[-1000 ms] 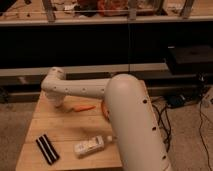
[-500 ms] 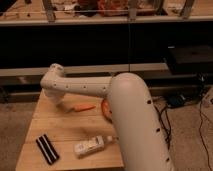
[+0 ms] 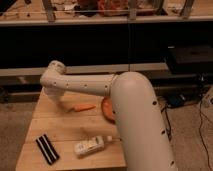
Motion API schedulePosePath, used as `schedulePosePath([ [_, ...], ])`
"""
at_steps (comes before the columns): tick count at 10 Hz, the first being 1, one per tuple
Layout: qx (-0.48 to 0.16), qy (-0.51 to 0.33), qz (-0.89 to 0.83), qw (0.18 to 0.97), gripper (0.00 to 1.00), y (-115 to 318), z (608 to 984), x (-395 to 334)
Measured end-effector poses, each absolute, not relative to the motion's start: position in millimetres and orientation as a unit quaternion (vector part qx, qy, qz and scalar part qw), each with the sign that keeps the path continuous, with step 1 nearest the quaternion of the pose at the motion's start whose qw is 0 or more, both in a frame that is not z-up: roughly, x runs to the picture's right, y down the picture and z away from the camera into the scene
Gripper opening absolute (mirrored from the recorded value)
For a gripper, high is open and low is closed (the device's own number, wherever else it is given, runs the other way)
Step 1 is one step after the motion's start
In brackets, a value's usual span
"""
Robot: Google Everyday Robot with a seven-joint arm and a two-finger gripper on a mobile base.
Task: Pick up the ceramic cup
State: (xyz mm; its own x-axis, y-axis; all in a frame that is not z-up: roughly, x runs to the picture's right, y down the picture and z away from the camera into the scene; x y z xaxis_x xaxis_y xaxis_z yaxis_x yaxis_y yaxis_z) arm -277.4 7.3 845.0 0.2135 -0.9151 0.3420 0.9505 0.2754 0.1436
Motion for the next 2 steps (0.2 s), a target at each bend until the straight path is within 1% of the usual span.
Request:
schedulePosePath([
  [2, -0.044, -0.181, -0.600, 0.778, 0.00, 3.8, 841.9, -275.2],
])
